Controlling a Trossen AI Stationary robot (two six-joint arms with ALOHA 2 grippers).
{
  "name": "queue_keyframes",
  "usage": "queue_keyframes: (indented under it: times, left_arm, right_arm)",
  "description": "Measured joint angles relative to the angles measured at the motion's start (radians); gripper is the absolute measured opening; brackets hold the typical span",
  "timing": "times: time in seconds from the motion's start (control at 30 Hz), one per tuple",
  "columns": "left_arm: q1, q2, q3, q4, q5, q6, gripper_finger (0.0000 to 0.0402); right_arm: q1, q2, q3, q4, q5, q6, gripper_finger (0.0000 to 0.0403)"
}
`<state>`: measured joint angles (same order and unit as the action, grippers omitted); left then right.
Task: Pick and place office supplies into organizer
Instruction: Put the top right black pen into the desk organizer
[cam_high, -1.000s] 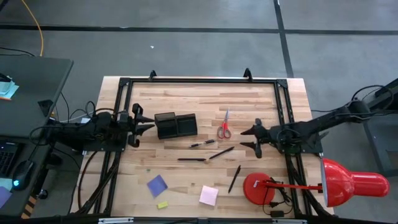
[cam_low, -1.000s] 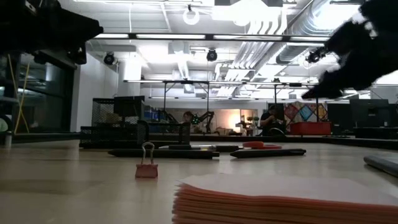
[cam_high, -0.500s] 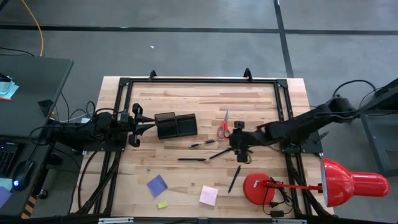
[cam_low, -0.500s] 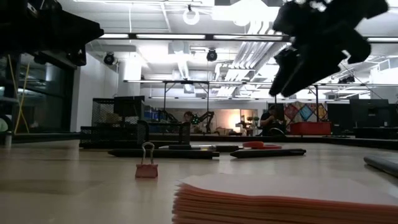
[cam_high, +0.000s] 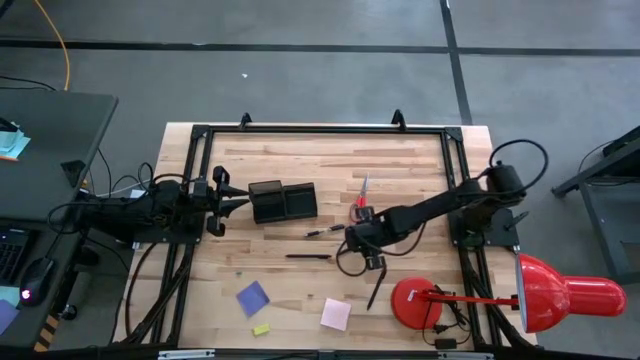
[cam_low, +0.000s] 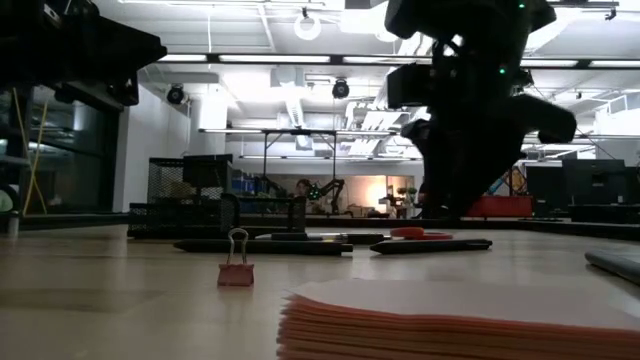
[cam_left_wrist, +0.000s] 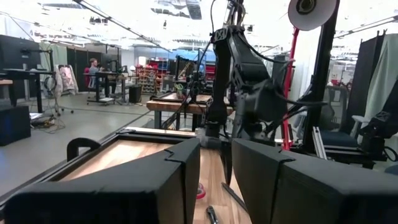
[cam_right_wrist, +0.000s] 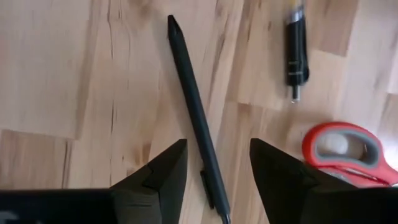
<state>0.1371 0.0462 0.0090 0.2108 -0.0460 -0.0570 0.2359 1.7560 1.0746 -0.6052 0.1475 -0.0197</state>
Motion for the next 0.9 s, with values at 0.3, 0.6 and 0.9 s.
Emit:
queue_keyframes:
  times: [0.3, 0.6, 0.9]
  left_arm:
    - [0.0, 0.0, 0.0, 0.0, 0.0, 0.0, 0.0083]
    - [0.0, 0.0, 0.0, 0.001, 0.0, 0.0, 0.0083]
    - [0.0, 0.0, 0.0, 0.003, 0.0, 0.0, 0.0083]
  right_arm:
    - [0.0, 0.034, 0.016, -0.037, 0.0, -0.008, 0.0158]
    - [0.0, 0.034, -0.021, -0.018, 0.012, -0.007, 0.0147]
    - [-0.011, 0.034, -0.023, -0.015, 0.022, -0.006, 0.0144]
